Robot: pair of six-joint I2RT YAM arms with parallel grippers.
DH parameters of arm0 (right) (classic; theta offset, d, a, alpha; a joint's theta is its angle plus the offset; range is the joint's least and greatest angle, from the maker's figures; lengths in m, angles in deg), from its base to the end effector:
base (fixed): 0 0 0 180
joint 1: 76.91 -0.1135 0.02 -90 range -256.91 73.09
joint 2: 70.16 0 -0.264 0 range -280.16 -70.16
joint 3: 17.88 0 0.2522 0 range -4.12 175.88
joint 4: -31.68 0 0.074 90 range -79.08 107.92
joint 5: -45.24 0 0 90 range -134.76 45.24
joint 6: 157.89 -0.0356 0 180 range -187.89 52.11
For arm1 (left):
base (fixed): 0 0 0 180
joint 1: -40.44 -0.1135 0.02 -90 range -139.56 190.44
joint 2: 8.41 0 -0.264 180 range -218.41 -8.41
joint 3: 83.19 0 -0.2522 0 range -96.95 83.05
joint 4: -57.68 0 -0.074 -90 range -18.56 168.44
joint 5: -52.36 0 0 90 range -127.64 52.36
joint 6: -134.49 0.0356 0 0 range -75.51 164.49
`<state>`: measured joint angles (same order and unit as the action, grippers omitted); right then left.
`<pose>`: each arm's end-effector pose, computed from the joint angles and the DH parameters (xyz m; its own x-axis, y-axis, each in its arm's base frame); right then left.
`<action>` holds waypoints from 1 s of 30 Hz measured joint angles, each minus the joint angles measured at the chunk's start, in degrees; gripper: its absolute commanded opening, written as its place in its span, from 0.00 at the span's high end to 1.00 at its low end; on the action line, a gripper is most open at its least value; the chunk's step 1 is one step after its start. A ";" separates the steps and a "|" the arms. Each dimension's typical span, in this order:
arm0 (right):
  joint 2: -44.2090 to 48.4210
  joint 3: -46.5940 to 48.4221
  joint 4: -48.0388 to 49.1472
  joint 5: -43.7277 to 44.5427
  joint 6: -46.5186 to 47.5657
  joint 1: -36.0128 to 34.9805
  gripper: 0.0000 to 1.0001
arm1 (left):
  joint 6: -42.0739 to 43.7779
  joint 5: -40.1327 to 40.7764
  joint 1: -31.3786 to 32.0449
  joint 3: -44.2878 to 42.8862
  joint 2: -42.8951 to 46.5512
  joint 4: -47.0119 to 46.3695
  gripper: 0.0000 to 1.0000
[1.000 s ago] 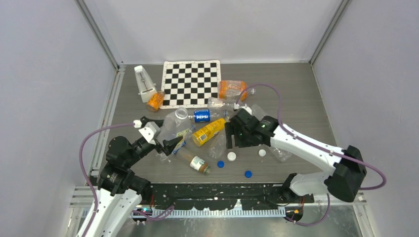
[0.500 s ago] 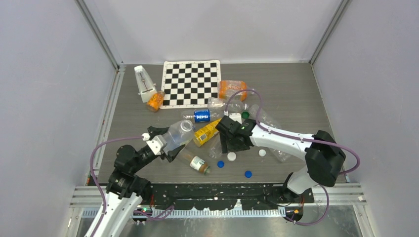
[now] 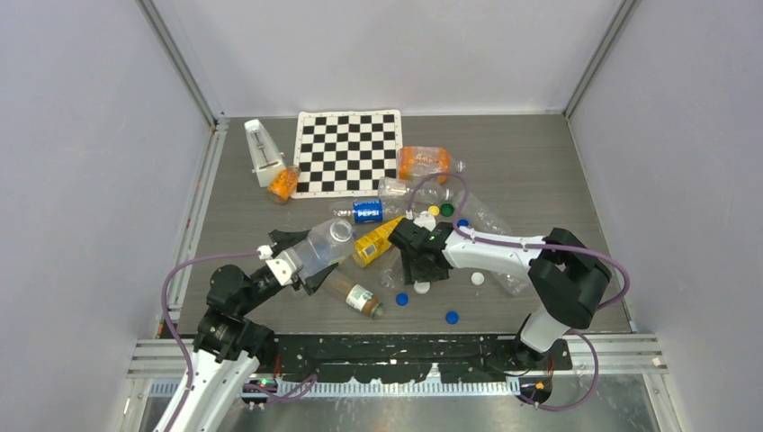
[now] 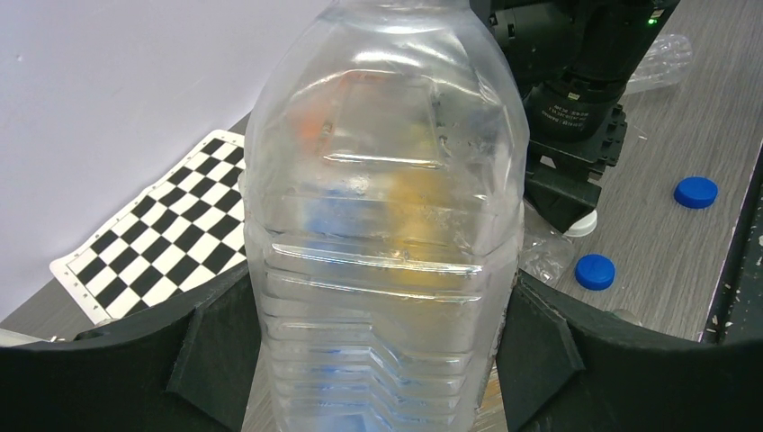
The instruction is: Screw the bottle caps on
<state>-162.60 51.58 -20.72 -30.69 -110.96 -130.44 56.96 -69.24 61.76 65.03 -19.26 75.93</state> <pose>0.1798 0.2287 0.1738 -0.9279 -0.1410 -0.3450 -0.1504 0.9886 0.0005 0.0868 -0.0539 0.2582 0.2147 0.1136 -0.9701 0.7690 0.5926 0.2396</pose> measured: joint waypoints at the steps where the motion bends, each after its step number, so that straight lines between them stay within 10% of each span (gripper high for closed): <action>1: -0.24 -0.09 0.09 0.00 -0.07 0.00 0.40 | 0.00 -0.04 0.02 0.00 -0.04 -0.02 1.00; 21: -1.03 -1.99 2.67 -1.20 -0.70 0.00 0.46 | 0.00 -0.63 0.04 0.00 -0.55 -0.04 1.00; 30: -0.57 -2.64 3.61 -1.73 -0.85 0.02 0.68 | -0.02 -1.11 0.07 0.00 -1.51 -0.28 1.00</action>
<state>-163.17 48.93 -17.11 -32.42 -111.81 -130.42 56.94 -70.35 61.83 65.03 -20.77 75.65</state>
